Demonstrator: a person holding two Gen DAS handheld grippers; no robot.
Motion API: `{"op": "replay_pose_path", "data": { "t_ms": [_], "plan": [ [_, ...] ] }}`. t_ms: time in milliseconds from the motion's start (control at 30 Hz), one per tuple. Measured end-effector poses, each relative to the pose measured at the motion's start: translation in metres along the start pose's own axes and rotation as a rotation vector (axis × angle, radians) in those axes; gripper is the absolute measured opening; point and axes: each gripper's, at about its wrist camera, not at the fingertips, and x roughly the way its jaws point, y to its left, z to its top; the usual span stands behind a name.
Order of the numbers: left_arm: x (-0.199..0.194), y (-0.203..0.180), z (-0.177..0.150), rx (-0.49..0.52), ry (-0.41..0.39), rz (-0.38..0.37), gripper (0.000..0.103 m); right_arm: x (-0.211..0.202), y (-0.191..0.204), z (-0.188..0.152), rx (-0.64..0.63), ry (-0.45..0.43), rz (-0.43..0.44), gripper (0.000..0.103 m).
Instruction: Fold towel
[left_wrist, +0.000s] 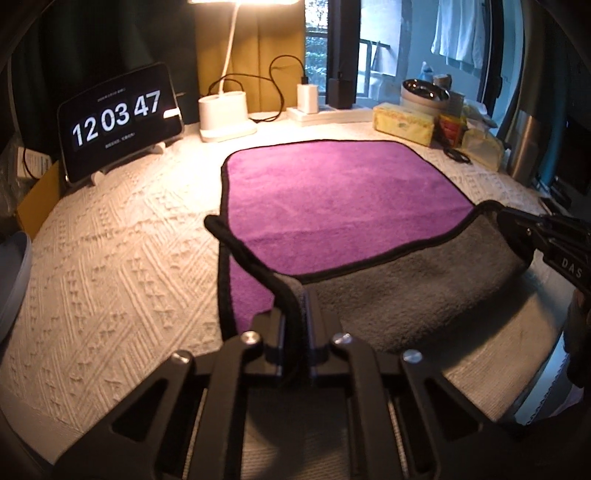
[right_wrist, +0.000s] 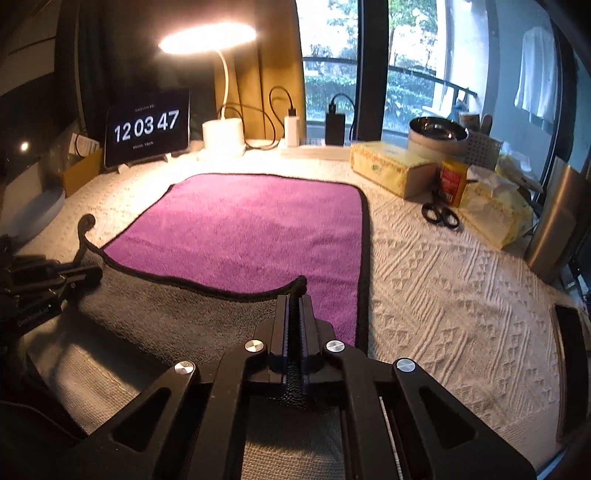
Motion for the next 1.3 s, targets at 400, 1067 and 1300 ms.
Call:
{"op": "replay_pose_path", "data": {
  "t_ms": [400,1067,1300],
  "plan": [
    [-0.037,0.001,0.020,0.005,-0.148,-0.023,0.008,-0.022,-0.009,0.022,0.032,-0.090,0.015,0.005],
    [-0.030,0.012,0.066,-0.009,-0.228,-0.022,0.008,-0.013,-0.025,0.059,0.015,-0.186,-0.017,0.005],
    [-0.024,0.016,0.087,-0.006,-0.263,-0.008,0.008,-0.004,-0.030,0.077,0.007,-0.223,-0.023,0.005]
  ]
}}
